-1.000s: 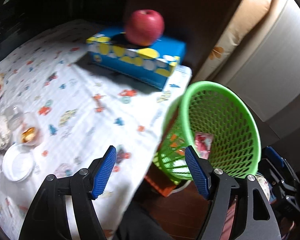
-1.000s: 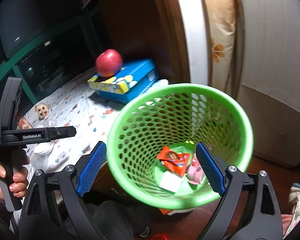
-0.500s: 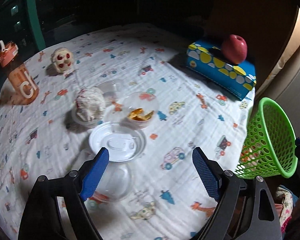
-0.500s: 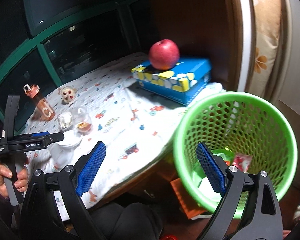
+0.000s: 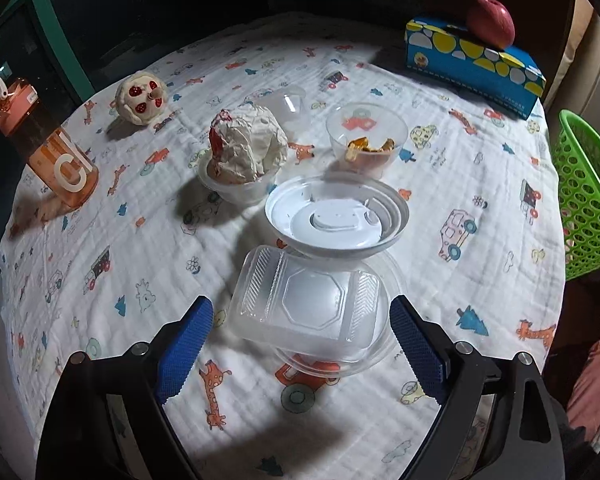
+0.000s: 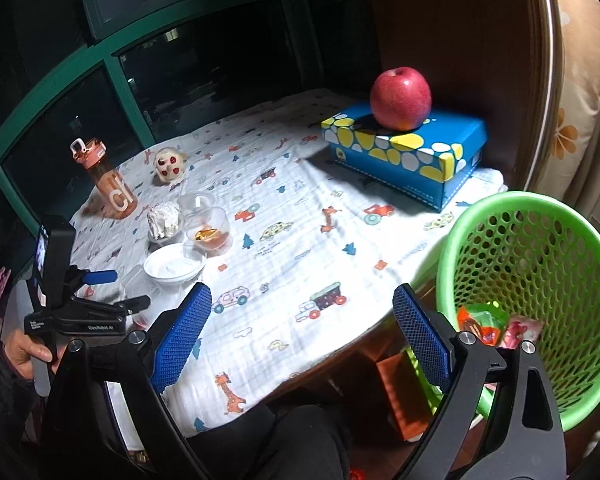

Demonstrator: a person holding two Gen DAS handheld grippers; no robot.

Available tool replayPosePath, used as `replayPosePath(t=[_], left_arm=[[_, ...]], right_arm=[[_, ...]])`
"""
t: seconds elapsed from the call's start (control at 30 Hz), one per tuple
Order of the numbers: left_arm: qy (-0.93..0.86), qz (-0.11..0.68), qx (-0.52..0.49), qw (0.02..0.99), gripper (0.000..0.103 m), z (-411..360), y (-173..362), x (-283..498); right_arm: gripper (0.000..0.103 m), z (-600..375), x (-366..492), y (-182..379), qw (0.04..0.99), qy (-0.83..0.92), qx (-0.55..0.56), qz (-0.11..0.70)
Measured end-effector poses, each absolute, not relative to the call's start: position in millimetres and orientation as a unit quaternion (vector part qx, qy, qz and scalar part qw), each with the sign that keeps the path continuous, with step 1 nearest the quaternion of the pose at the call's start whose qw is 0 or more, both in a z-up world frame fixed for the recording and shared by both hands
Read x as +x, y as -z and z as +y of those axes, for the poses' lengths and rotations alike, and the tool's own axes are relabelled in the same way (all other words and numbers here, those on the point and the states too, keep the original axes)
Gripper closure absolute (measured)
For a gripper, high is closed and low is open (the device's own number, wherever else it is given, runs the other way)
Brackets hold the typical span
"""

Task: Collect trash
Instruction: 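Move both grippers back over the table toward the clear lids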

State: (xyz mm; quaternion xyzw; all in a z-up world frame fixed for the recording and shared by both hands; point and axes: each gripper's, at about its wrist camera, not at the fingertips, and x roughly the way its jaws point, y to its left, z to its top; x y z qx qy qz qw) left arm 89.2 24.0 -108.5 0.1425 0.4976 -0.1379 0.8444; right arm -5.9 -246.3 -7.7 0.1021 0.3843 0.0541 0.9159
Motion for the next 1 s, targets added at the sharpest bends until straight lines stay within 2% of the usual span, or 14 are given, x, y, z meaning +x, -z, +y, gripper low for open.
replayPosePath(t=[0.37,0.5,0.53,0.57,1.0], left_arm=[[0.138,0.501,0.148,0.842,0.016,28,124,95],[0.143,0.497,0.142,0.844,0.021,31,125,93],[0.144,0.494,0.139,0.846,0.026,32,124,92],[0.145,0.493,0.137,0.847,0.027,33,122,92],[0.139,0.471,0.066,0.869,0.028,76,86,83]], right_arm=[[0.012,-224,6,15,0.909,-0.069,0.093,0.4],[0.012,-214,11,17,0.907,-0.078,0.086,0.404],[0.012,-212,12,18,0.907,-0.081,0.086,0.405],[0.012,-209,14,19,0.906,-0.084,0.086,0.407],[0.012,-161,44,40,0.883,-0.149,0.082,0.438]])
